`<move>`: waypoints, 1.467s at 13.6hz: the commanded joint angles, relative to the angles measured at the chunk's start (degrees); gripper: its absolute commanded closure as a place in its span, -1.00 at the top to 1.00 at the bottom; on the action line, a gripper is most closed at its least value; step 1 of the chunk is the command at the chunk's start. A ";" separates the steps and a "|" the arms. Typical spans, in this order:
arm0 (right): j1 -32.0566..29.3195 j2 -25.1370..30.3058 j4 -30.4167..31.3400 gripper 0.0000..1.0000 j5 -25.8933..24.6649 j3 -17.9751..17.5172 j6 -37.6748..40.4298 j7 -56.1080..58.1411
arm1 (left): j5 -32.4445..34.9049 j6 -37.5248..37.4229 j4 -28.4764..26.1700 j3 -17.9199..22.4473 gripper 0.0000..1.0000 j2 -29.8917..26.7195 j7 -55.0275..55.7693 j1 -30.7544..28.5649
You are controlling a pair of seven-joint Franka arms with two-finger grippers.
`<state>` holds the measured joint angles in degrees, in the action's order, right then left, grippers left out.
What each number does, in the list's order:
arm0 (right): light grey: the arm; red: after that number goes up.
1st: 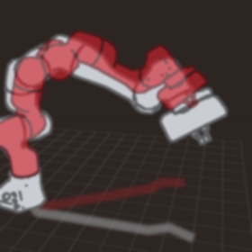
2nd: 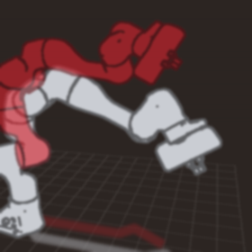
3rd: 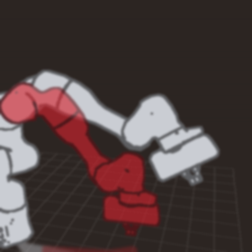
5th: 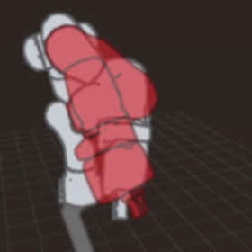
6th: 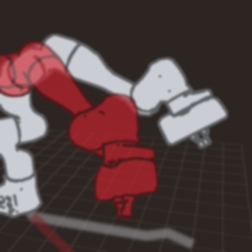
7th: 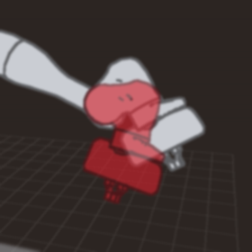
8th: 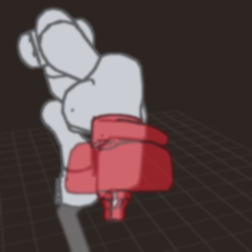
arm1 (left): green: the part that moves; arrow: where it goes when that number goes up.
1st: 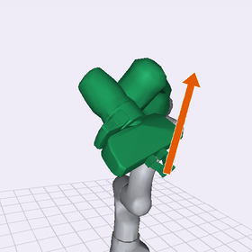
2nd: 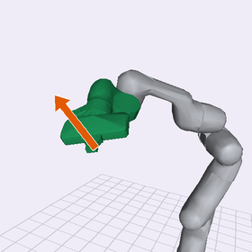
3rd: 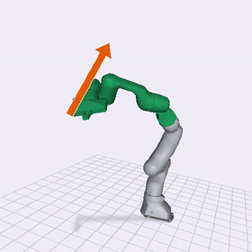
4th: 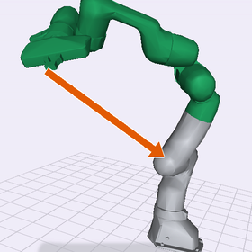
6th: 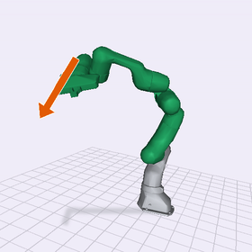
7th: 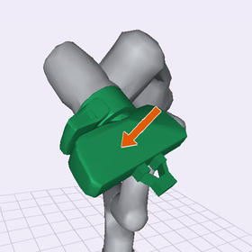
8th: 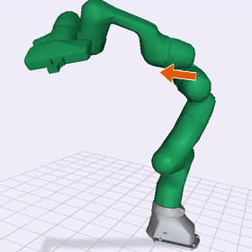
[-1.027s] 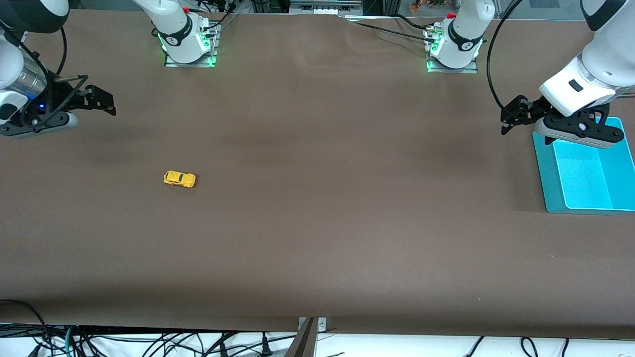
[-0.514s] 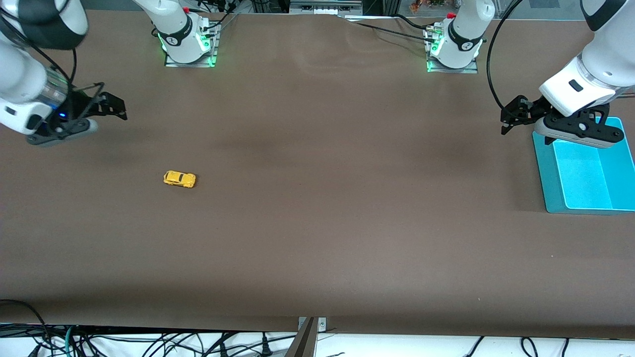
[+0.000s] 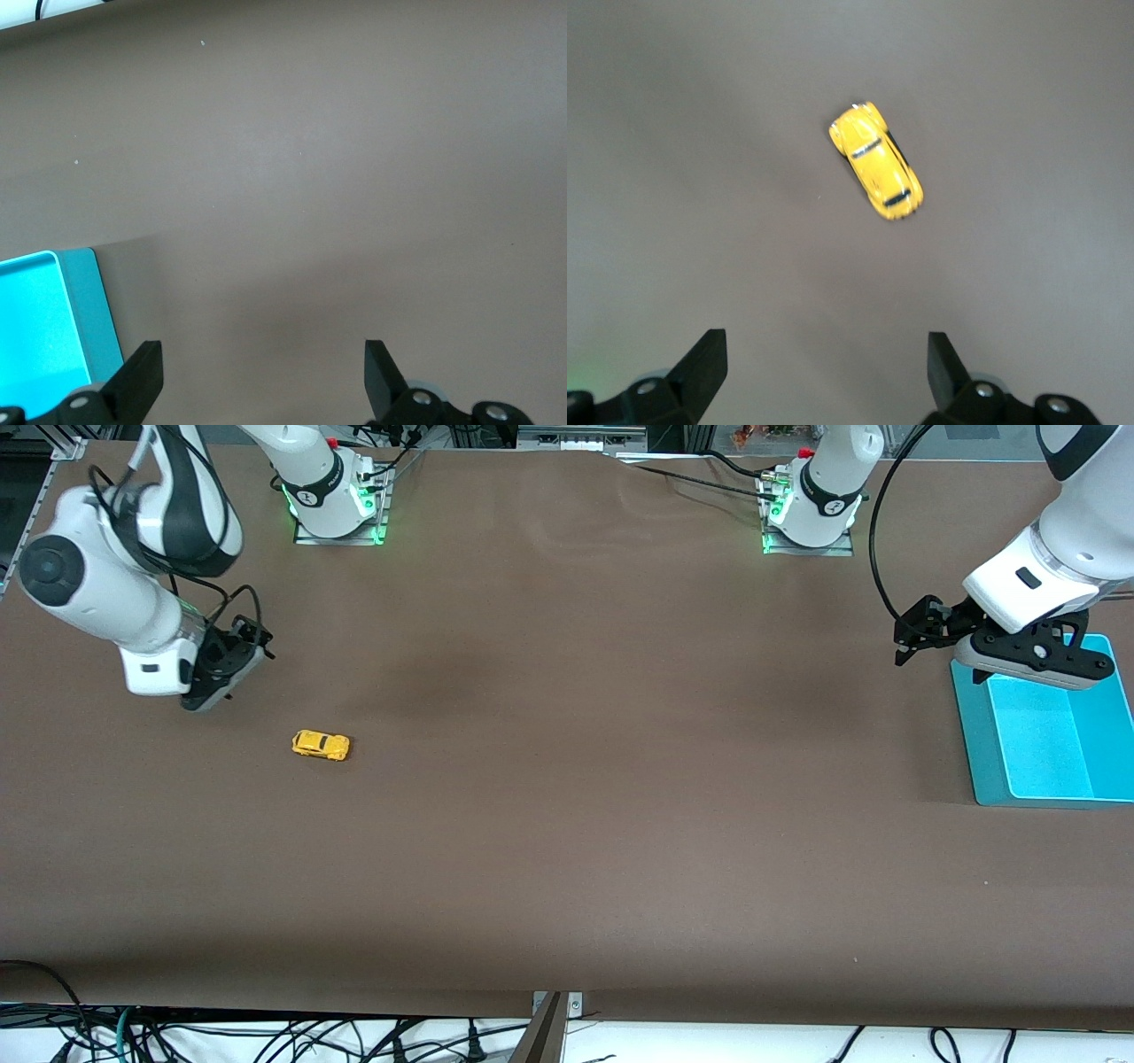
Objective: Wind and store yellow beetle car
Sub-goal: 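Move the right gripper down over the yellow beetle car, then close the right gripper on the yellow car's body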
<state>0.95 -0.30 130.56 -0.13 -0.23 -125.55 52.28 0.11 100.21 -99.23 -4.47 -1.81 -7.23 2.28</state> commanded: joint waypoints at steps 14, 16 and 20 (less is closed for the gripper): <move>-0.33 -18.94 -1.35 1.00 -0.31 -4.43 -23.96 24.88 | 1.04 -0.28 0.27 -0.10 1.00 -0.47 0.63 0.09; -0.33 -20.17 -1.71 1.00 -0.22 -4.43 -25.35 25.07 | 1.04 -0.37 0.27 -0.10 1.00 -0.47 0.63 0.09; -0.33 -21.41 -1.71 0.45 -0.22 -4.43 -26.59 25.15 | 1.04 -0.28 0.27 -0.10 1.00 -0.47 0.63 0.09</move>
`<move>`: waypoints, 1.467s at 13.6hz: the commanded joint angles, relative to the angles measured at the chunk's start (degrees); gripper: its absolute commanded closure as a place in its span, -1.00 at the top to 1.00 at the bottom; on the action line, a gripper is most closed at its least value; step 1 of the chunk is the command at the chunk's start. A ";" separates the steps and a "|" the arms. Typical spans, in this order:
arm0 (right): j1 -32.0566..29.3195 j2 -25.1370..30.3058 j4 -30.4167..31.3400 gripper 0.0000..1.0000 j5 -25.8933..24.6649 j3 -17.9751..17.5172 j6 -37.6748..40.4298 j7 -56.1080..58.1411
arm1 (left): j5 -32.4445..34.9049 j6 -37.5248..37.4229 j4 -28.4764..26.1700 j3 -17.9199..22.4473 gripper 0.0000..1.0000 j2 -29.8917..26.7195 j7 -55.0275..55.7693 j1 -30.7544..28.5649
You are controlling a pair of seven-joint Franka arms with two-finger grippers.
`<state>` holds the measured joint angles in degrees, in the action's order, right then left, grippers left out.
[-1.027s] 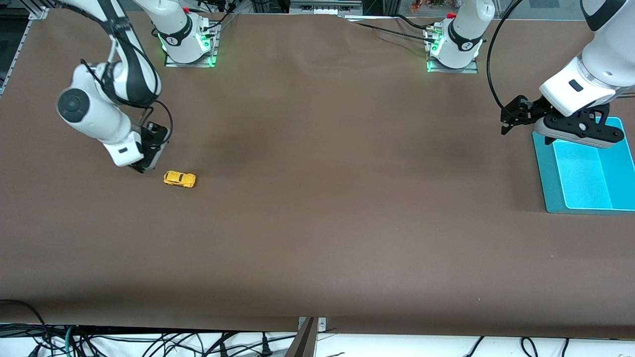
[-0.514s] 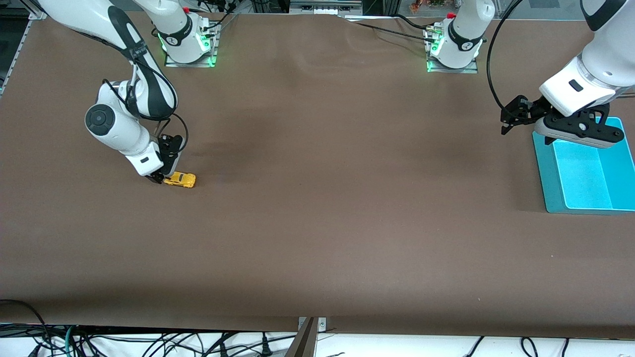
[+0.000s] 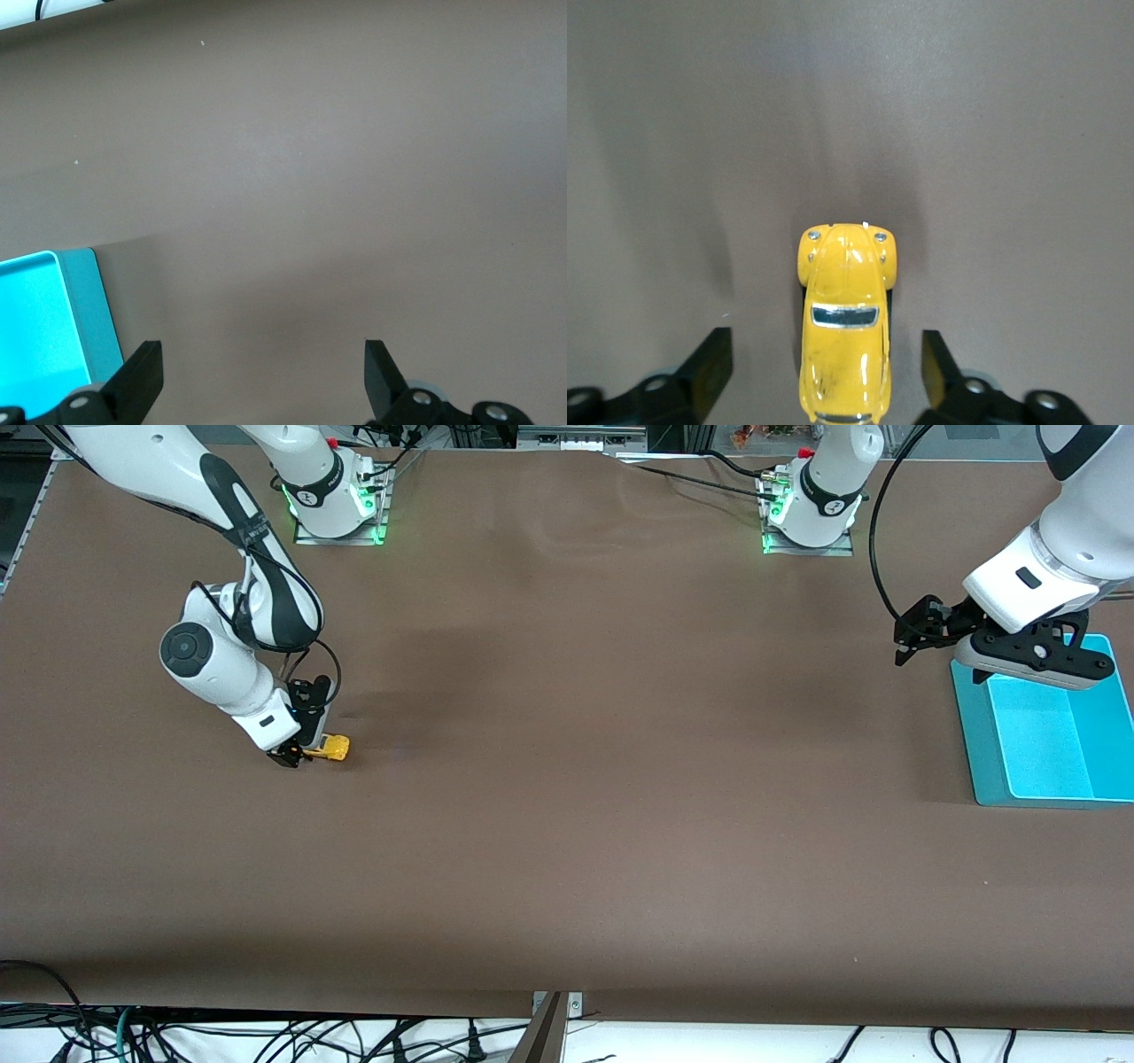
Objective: Wind and store yellow beetle car
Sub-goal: 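Close the right gripper on the yellow car's body, then drag the held car backward along the table with the right gripper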
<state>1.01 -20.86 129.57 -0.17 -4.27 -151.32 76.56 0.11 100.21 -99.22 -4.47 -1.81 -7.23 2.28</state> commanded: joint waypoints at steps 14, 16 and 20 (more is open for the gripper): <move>-0.39 -0.32 -1.42 -0.49 -0.97 -4.52 0.50 7.99 | 1.04 -0.28 0.25 -0.19 1.00 -0.47 0.63 0.09; -0.39 -1.20 -1.34 -0.48 -1.06 -4.35 -1.16 9.12 | 1.04 -0.28 0.25 -0.18 1.00 -0.47 0.63 0.09; -0.66 -1.64 -1.34 -0.48 -0.97 -3.38 -1.61 13.78 | 1.04 -0.28 0.25 -0.10 1.00 -0.47 0.63 0.18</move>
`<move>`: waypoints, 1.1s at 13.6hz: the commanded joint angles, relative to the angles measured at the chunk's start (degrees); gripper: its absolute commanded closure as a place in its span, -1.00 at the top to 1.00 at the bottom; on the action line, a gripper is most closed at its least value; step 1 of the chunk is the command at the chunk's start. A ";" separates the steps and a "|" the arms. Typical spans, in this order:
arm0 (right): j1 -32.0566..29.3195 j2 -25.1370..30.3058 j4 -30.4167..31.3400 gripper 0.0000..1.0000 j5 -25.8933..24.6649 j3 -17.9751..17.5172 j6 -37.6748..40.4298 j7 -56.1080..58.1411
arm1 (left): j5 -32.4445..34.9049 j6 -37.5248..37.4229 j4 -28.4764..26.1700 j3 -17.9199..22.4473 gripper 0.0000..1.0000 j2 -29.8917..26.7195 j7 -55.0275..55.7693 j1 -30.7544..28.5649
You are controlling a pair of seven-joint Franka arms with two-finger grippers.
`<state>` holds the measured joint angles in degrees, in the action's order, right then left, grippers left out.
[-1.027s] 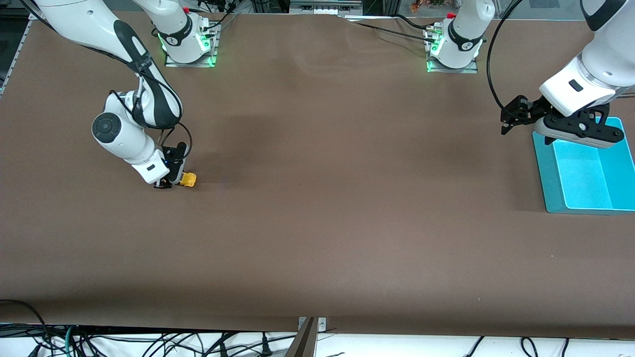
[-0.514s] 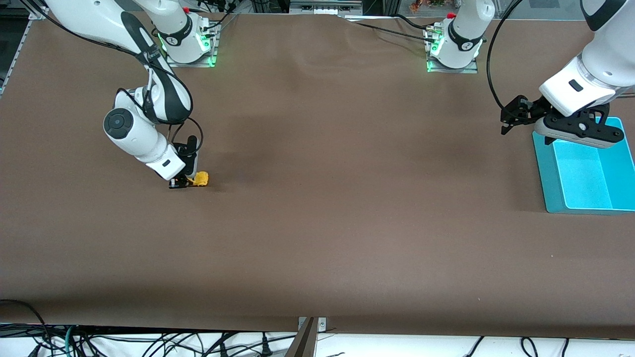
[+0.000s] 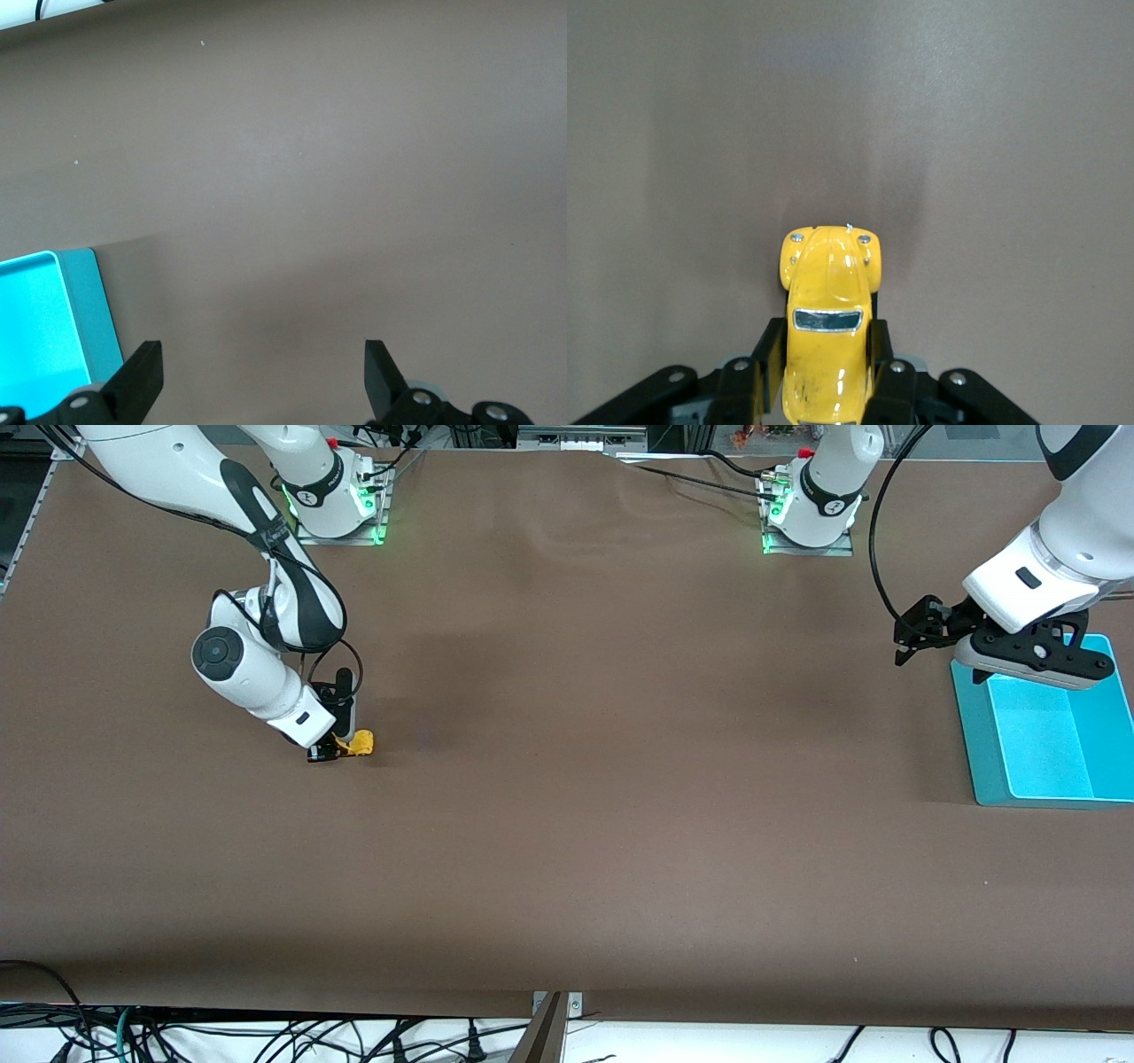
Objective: Wind and store yellow beetle car
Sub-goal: 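Drag the held car backward along the table with the right gripper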
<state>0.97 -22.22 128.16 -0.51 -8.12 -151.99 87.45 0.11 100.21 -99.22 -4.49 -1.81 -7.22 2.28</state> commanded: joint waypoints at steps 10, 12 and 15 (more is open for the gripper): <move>-12.39 -1.95 0.07 -0.44 0.25 4.08 -0.94 14.57 | 1.04 -1.25 0.26 -0.26 1.00 -0.65 0.63 0.09; -13.01 -1.87 -0.02 -0.44 0.25 4.69 -0.86 16.17 | 1.04 -1.25 0.26 -0.35 1.00 -0.65 0.72 0.36; -13.01 -1.60 -0.11 -0.32 0.16 4.35 -0.59 15.99 | 1.04 -1.25 0.34 -0.43 1.00 -0.65 0.72 0.36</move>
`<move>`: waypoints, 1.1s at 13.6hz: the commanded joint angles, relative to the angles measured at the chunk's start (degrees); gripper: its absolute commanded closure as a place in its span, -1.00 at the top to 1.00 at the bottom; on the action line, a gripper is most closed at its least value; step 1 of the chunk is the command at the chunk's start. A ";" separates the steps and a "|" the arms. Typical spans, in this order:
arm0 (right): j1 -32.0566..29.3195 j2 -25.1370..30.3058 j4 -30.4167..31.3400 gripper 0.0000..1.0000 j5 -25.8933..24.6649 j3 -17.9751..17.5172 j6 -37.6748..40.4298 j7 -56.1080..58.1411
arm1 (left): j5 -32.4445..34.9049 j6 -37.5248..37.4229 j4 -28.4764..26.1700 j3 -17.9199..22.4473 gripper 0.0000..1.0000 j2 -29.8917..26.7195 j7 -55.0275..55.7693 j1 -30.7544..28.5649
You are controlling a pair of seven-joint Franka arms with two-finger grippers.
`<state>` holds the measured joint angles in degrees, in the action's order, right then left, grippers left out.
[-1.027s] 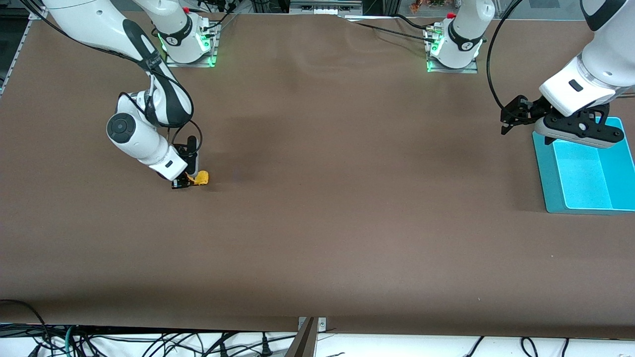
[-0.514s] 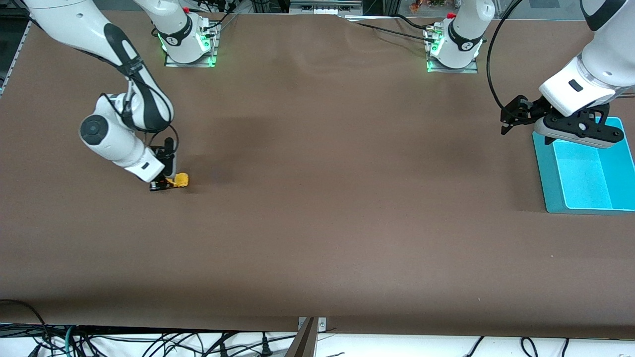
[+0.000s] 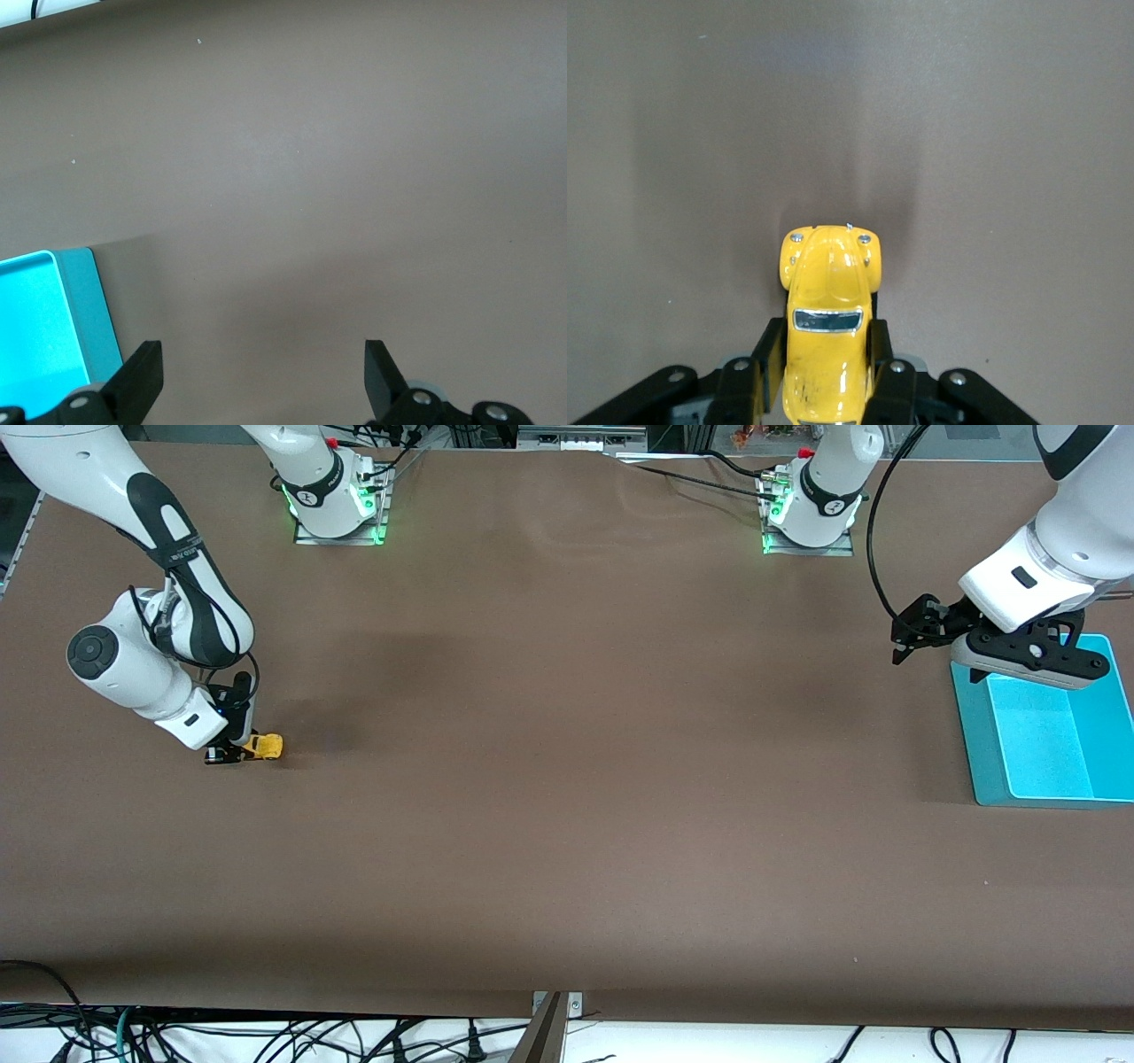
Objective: Wind and store yellow beetle car
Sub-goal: 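Drag the held car backward along the table with the right gripper, then release the car to roll off and raise the right gripper away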
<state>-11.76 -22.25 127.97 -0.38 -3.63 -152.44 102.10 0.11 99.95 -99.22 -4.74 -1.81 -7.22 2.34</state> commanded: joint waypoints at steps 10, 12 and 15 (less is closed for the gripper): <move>-0.10 -0.43 -8.87 1.00 0.20 -3.66 10.92 -2.17 | 1.04 -0.99 0.43 -0.27 1.00 -0.56 0.72 0.39; -0.02 1.41 -11.07 1.00 0.12 -5.06 14.96 -3.31 | 1.04 -0.99 0.52 -0.27 1.00 -0.56 0.72 0.48; -0.02 5.97 -14.32 1.00 0.20 -5.68 21.99 -6.73 | 1.04 -0.90 0.78 -0.27 1.00 -0.47 0.63 0.48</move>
<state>-11.58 -20.31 114.98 -0.38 -8.62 -135.15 97.84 0.11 99.95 -99.20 -5.00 -1.81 -7.22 2.37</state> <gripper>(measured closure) 0.000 0.000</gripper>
